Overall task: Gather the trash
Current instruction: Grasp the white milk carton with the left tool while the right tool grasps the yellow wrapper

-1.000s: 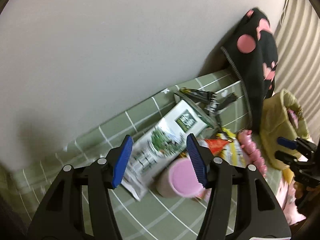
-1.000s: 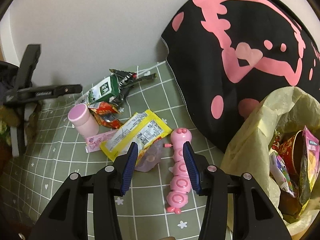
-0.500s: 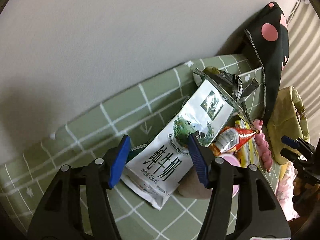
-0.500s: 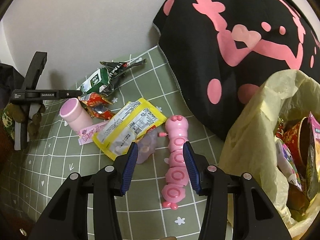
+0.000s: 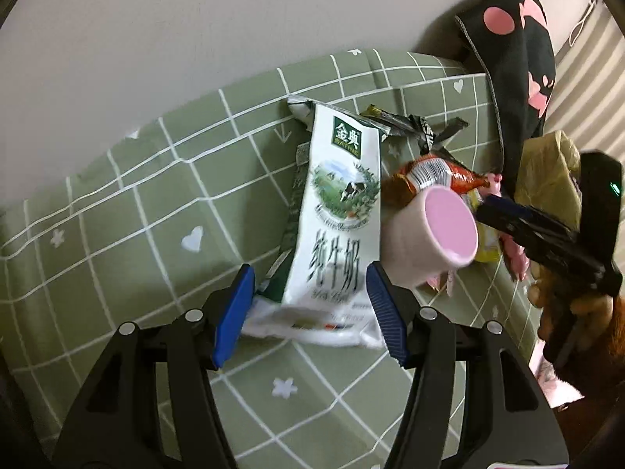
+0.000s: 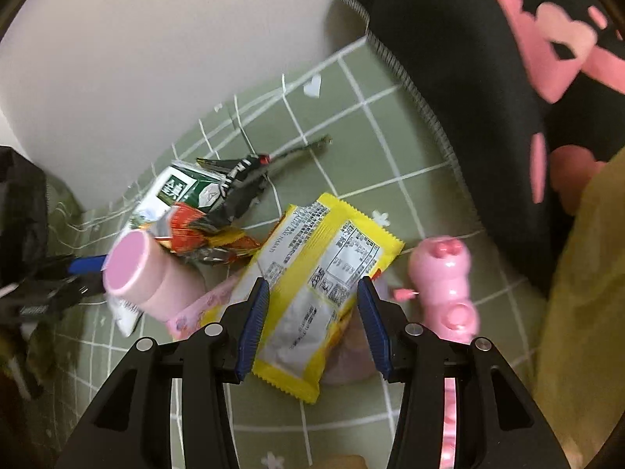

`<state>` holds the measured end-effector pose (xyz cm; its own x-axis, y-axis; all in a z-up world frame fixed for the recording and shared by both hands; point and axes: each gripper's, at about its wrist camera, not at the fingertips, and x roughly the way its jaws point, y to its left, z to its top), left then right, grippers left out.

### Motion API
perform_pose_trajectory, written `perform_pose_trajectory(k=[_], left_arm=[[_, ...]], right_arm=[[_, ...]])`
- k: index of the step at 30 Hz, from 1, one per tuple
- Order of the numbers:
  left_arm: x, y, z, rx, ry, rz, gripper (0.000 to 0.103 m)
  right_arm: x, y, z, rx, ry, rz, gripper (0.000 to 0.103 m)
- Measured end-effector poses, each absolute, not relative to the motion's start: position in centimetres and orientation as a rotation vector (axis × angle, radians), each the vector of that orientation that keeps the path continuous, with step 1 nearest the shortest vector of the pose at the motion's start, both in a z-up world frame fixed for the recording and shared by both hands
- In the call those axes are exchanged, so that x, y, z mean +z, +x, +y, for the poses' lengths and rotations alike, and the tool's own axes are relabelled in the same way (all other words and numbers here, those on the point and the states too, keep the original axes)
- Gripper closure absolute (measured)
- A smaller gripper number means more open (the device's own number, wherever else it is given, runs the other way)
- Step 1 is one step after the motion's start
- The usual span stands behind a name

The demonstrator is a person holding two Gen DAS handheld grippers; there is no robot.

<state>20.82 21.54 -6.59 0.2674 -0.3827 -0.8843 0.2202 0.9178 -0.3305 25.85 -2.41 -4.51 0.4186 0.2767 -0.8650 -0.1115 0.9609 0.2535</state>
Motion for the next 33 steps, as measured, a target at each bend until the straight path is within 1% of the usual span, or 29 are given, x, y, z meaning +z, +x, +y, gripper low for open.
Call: perform_pose_trajectory(k=[4,5,6,7,13,17,21,22,23,24,25,28,33], left_arm=[[-5.6,20.9,21.2,-0.406,-0.139,1.201,0.045],[-5.4,20.9,21.1,-0.416,-0.128,1.194,0.044],[-5.2,21.0,20.6,-0.429,-0.110,1.186,0.044],[-5.0,21.0,20.2,-0.441,-0.083,1.181,0.043],[-7.2,21.7,17.6,-0.435,0.053,1.219,0.042],[-8.0,22.3,18.8,-0.396,0.010,1.232,0.037],[-8.2,22.7,21.3,-0.312,-0.025,1.241,0.037],[-8.1,22.7,22.1,-0.277,-0.026,1.246,0.037],[-8.1,22.7,22.6,-0.264,-0.039,1.251,0.037],[-7.9,22.7,23.5,-0.261,-0.079,1.258,0.037],[-7.8,22.7,24.0,-0.272,-0.113,1.256,0.037],[-6.9,22.9,25.0,-0.282,-0.181,1.220,0.037],[-6.5,24.7,25.1,-0.220,-0.176,1.203,0.037]], right_arm=[[-5.6,26.5,-1.9,0.251,0.154,1.140,0.059],[-5.5,26.5,-1.8,0.257,0.142,1.144,0.062],[-5.4,26.4,-1.7,0.254,0.119,1.149,0.079],[-5.4,26.4,-1.7,0.249,0.098,1.155,0.089],[-4.1,24.8,-2.9,0.252,0.055,1.143,0.089],[-3.0,23.3,-3.4,0.245,0.028,1.106,0.089],[-2.8,22.6,-4.0,0.267,0.038,1.109,0.089],[-2.7,22.5,-3.9,0.257,0.035,1.103,0.086],[-2.8,22.3,-3.9,0.250,0.038,1.099,0.080],[-2.8,22.3,-3.8,0.251,0.056,1.097,0.065],[-2.8,22.3,-3.9,0.264,0.097,1.092,0.060],[-3.4,22.7,-3.1,0.252,0.144,1.090,0.060],[-5.8,24.0,-1.1,0.192,0.137,1.130,0.060]])
